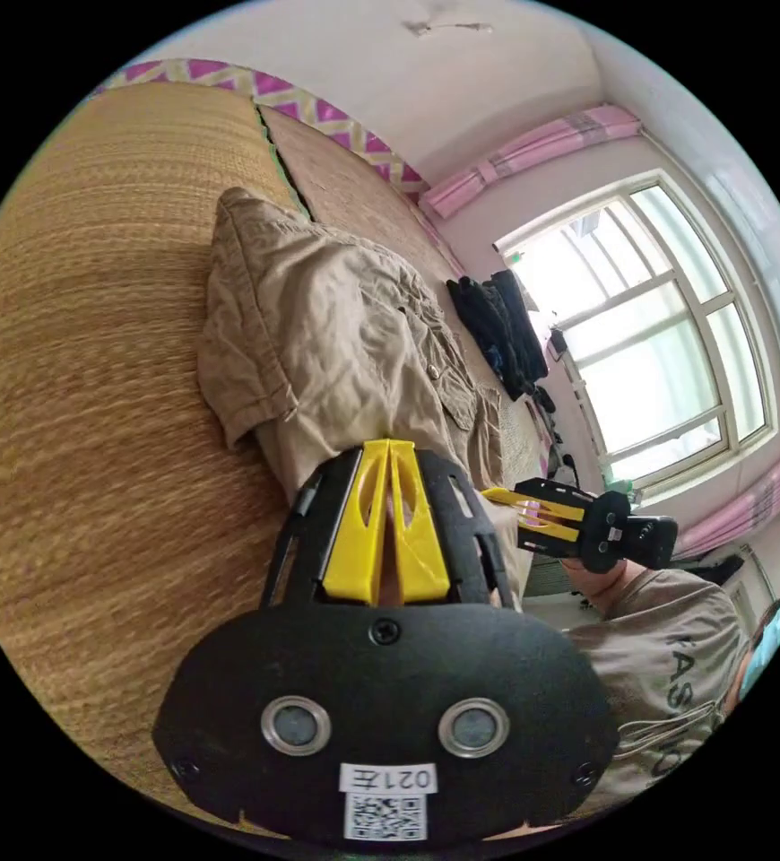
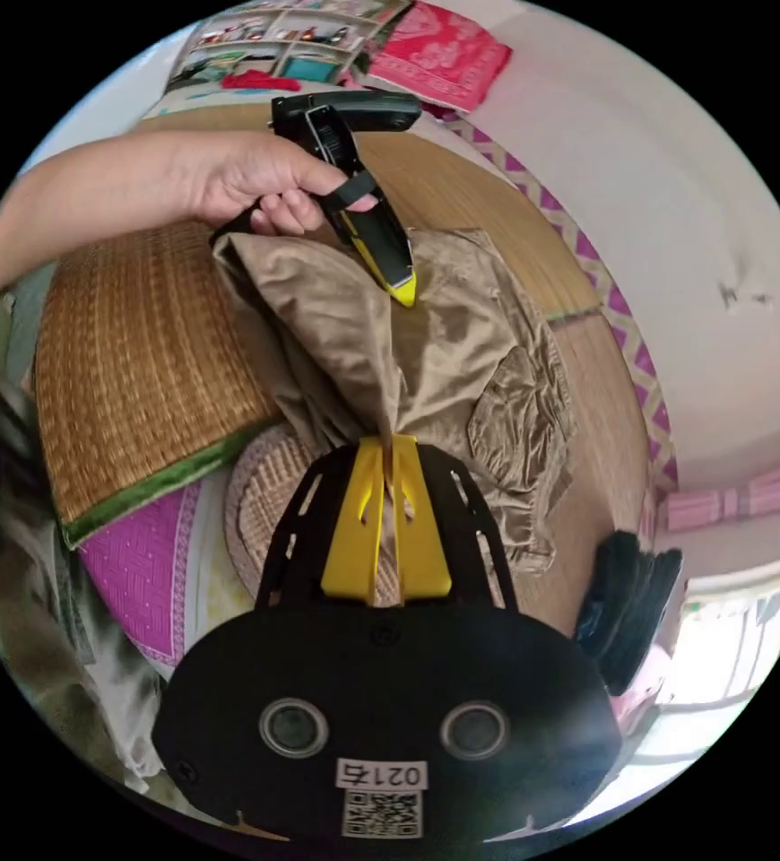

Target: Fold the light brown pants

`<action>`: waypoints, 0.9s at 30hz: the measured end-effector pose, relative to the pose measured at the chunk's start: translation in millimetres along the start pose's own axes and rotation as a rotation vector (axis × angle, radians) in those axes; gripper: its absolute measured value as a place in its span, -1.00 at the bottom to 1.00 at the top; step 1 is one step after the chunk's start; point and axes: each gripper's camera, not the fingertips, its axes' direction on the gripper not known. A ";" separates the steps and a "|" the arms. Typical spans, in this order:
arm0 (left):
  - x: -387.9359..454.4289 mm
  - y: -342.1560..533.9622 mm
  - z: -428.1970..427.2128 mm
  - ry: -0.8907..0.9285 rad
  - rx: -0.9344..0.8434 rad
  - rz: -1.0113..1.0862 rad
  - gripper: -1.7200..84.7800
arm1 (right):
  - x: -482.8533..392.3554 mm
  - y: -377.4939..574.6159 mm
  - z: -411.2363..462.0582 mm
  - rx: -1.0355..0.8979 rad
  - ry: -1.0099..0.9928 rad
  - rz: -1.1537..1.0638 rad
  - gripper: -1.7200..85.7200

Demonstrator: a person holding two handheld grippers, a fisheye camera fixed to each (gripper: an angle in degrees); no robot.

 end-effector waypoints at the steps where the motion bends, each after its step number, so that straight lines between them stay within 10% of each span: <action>1: 6.3 -11.3 14.5 -0.009 -0.021 0.002 -0.98 | 21.9 25.4 5.9 -0.004 -0.016 0.062 -0.98; 11: 65.8 -172.4 175.7 0.074 -0.095 -0.018 -0.98 | 194.2 226.3 66.6 0.033 -0.091 0.485 -0.93; 18: 42.9 -129.8 65.6 0.256 0.168 0.003 -0.98 | 296.9 438.4 59.1 0.221 -0.183 0.999 -0.76; 27: 88.5 -24.7 -62.6 -0.110 0.191 0.142 -0.98 | 354.5 597.7 158.4 0.377 -0.499 1.513 -0.70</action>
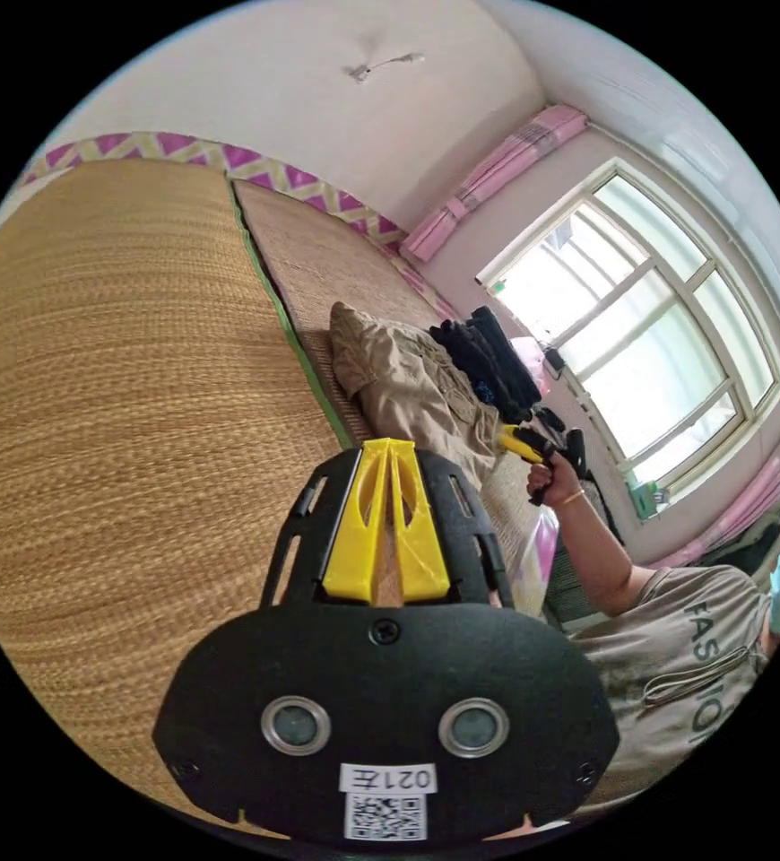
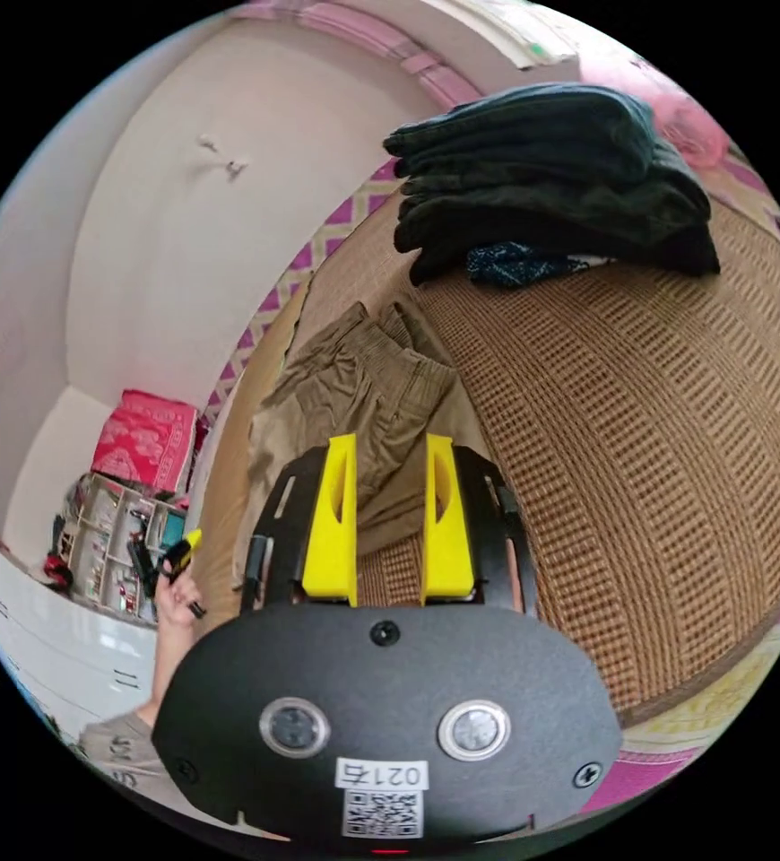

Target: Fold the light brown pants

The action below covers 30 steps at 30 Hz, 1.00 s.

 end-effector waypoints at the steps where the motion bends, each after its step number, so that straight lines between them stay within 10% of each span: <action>1: 3.2 4.7 -6.0 -0.016 -0.005 0.009 -0.98 | 12.1 -7.9 10.6 -0.003 -0.003 0.047 -0.70; 8: 13.3 52.5 -74.3 -0.053 0.005 0.037 -0.98 | 34.6 -33.4 27.1 0.051 -0.096 0.183 -0.82; 22: -2.3 145.5 -217.1 -0.143 0.150 -0.005 -0.98 | -509.3 127.6 197.8 -0.080 -0.240 -0.914 -0.86; 30: -44.5 202.1 -279.0 -0.222 0.188 -0.142 -0.98 | -581.2 240.4 336.3 -0.366 -0.215 -1.038 -0.74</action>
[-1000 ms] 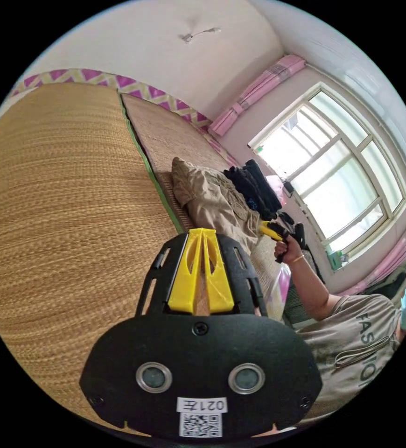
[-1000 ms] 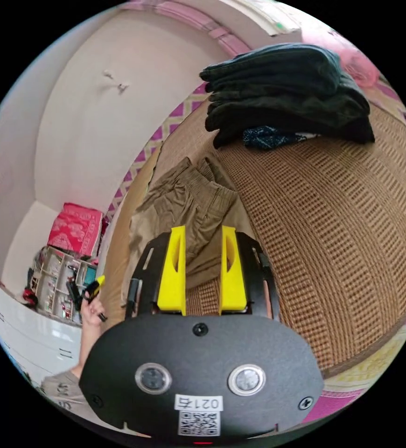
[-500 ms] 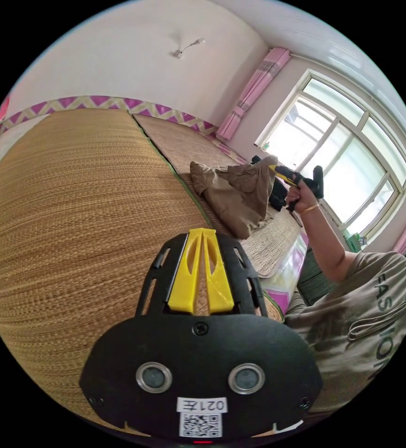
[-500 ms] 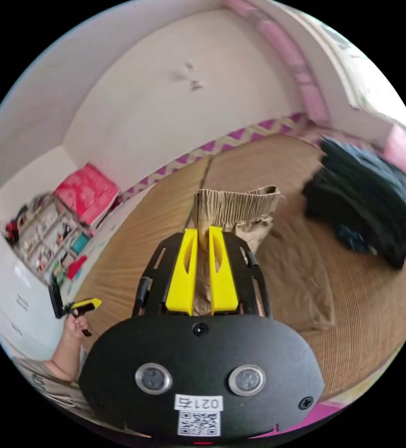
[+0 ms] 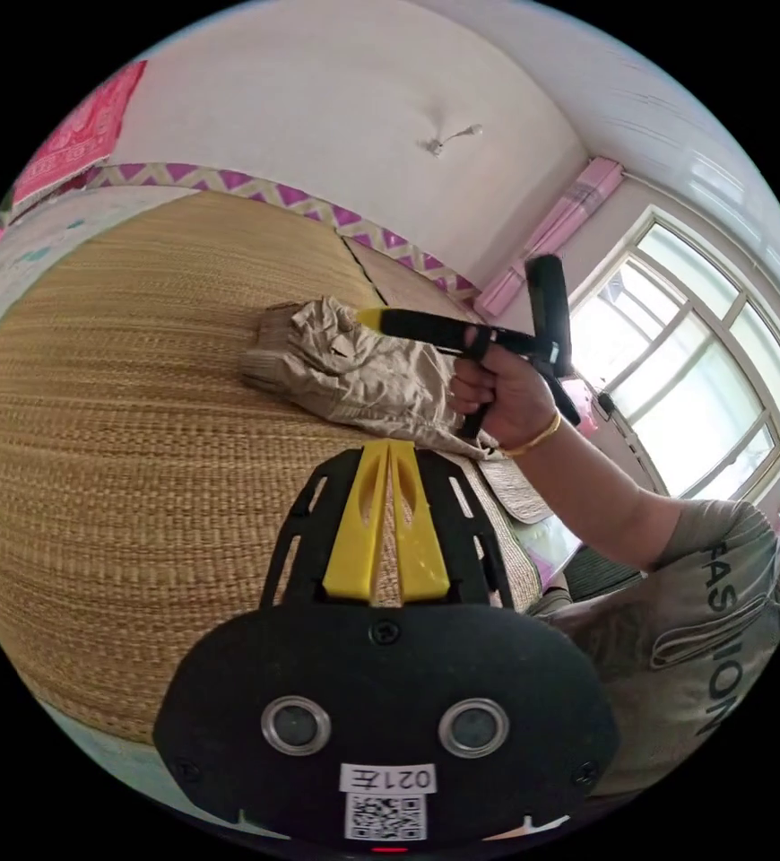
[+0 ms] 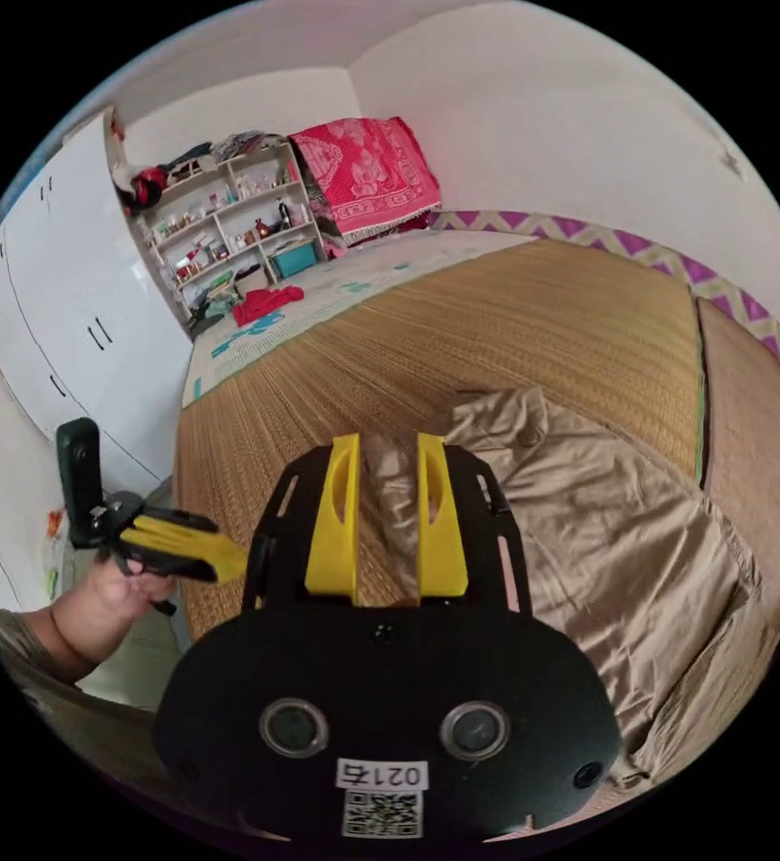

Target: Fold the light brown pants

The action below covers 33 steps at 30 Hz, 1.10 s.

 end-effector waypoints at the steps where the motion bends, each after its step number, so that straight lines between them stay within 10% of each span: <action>1: -3.0 1.1 0.1 -0.004 -0.001 -0.002 -0.98 | 16.0 13.3 -18.2 0.034 -0.020 0.029 -0.74; 12: -19.6 -40.8 100.5 0.073 -0.013 -0.016 -0.75 | 117.7 145.6 -150.7 -0.103 0.489 0.034 -0.72; 23: 40.8 -108.0 278.6 -0.202 -0.327 0.206 -0.87 | 97.7 165.2 -48.6 -0.345 0.606 -0.059 -0.69; 33: -26.8 -84.4 271.1 -0.069 -0.304 0.092 -0.98 | 152.1 183.8 -103.3 -0.149 0.398 0.230 -0.89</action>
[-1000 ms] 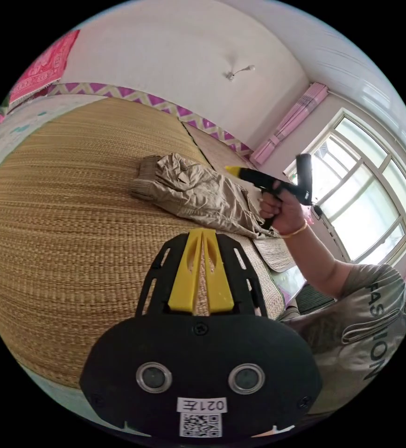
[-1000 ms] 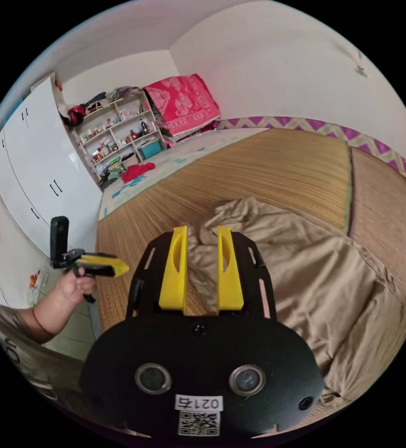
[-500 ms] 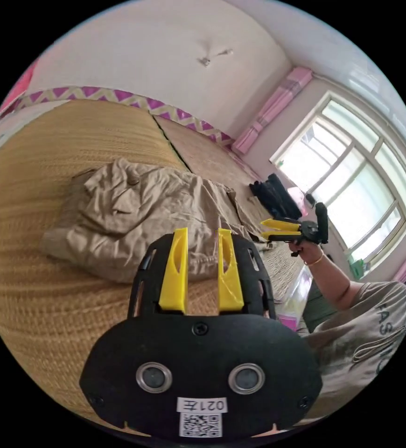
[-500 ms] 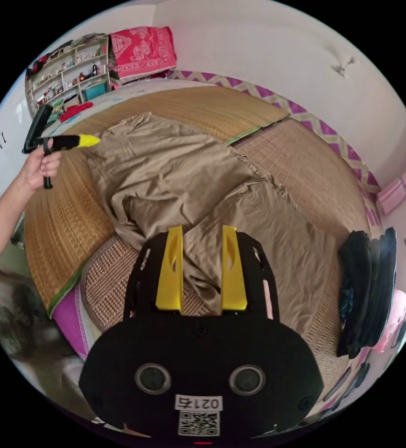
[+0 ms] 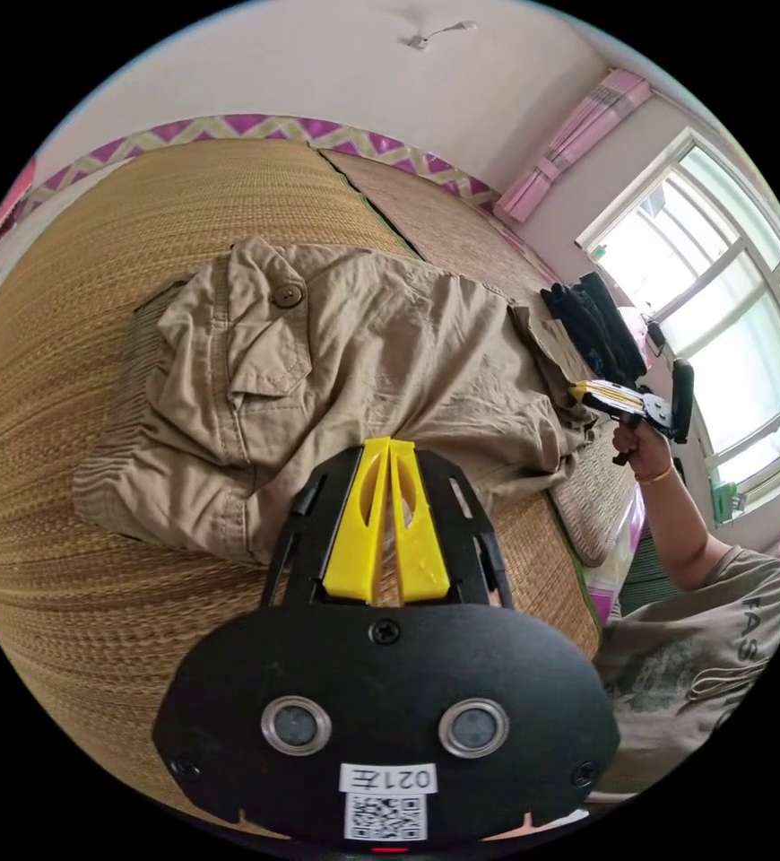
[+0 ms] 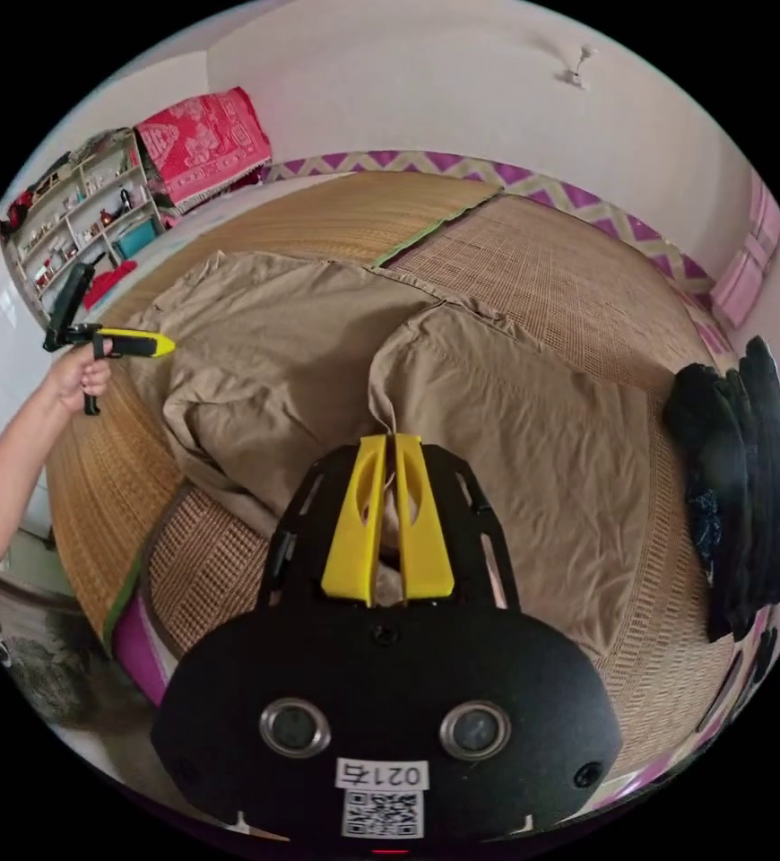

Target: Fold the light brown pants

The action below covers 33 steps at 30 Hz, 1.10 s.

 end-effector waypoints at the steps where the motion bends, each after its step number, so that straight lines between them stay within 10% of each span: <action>1: -2.2 2.1 1.3 0.007 0.003 -0.004 -0.98 | -2.5 2.4 -3.7 0.004 -0.033 0.002 -0.81; 9: -16.1 15.3 18.5 0.008 0.014 -0.018 -0.98 | -70.4 25.8 27.6 -0.094 0.186 -0.215 -0.78; 21: -46.4 30.7 36.5 0.040 0.015 -0.045 -0.98 | 53.2 63.2 34.5 -0.013 -0.354 0.191 -0.92; 33: -72.4 44.3 48.5 0.036 0.015 -0.055 -0.98 | -36.2 100.7 67.4 -0.083 0.081 -0.165 -0.93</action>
